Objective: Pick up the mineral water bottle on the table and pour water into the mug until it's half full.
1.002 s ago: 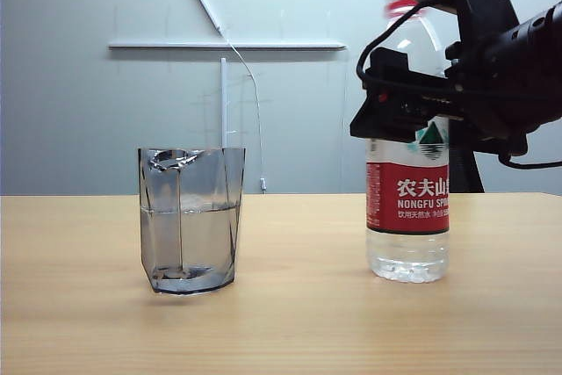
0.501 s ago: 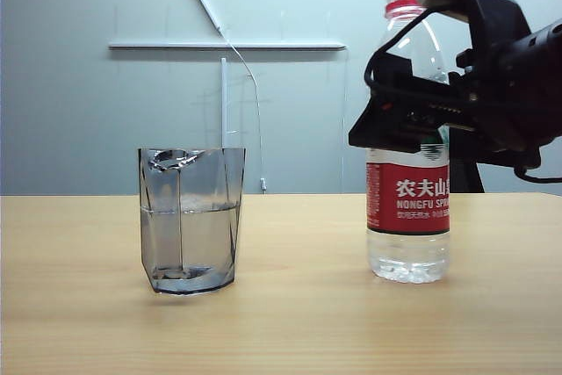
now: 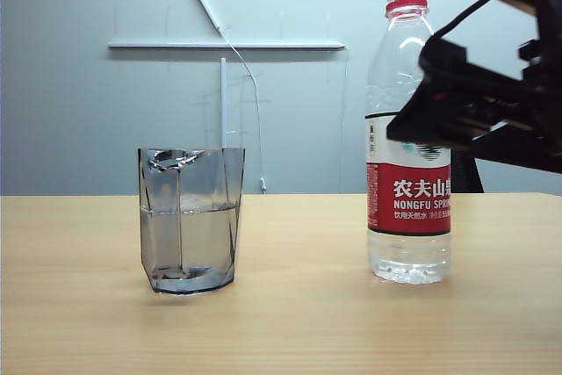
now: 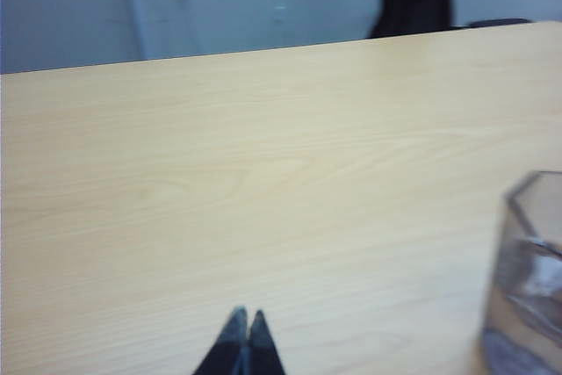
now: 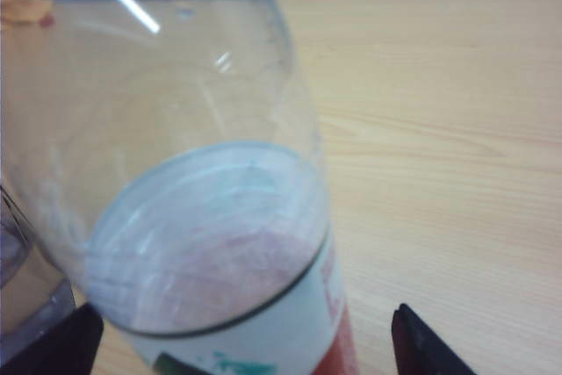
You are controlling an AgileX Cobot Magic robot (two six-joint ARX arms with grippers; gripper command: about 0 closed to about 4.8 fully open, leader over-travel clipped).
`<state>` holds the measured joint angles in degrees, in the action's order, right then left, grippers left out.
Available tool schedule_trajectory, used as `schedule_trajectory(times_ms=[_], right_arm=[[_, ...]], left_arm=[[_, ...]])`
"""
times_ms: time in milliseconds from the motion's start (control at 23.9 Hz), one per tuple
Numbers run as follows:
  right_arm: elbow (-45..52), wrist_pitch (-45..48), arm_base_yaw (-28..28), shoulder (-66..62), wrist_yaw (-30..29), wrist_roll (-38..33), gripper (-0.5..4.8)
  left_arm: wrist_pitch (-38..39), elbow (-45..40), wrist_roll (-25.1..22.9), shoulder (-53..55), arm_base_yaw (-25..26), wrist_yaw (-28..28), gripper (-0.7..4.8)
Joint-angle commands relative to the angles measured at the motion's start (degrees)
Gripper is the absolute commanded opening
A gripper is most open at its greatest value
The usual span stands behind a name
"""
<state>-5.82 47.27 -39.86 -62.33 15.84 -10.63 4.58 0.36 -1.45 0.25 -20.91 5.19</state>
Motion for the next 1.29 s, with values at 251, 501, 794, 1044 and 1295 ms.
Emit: schedule_trajectory(times_ms=[251,501,794,1044,1295], right_arm=[[2.25,-5.60,-2.75,14.84,-2.49,-4.83,4.79],[2.23,-15.19,-8.09,29.79,-2.71,-5.77,3.78],[2.23,-30.40,-7.93,46.27,-2.84,-5.86,0.79],[2.25,-40.30,-7.89,56.57,-2.67,-5.84,-0.08],[2.21,-40.52,-7.91,62.31,-2.71,-5.84,-0.05]], left_arm=[[-0.37,0.15,0.17,0.09,12.39,-0.04,-0.02],[-0.39,0.15,0.17,0.09,19.17,-0.04,-0.02],[-0.37,0.15,0.17,0.09,20.59,-0.04,-0.02],[-0.39,0.15,0.17,0.09,20.59,-0.04,-0.02],[-0.37,0.15,0.17,0.09,20.59,-0.02,-0.02]])
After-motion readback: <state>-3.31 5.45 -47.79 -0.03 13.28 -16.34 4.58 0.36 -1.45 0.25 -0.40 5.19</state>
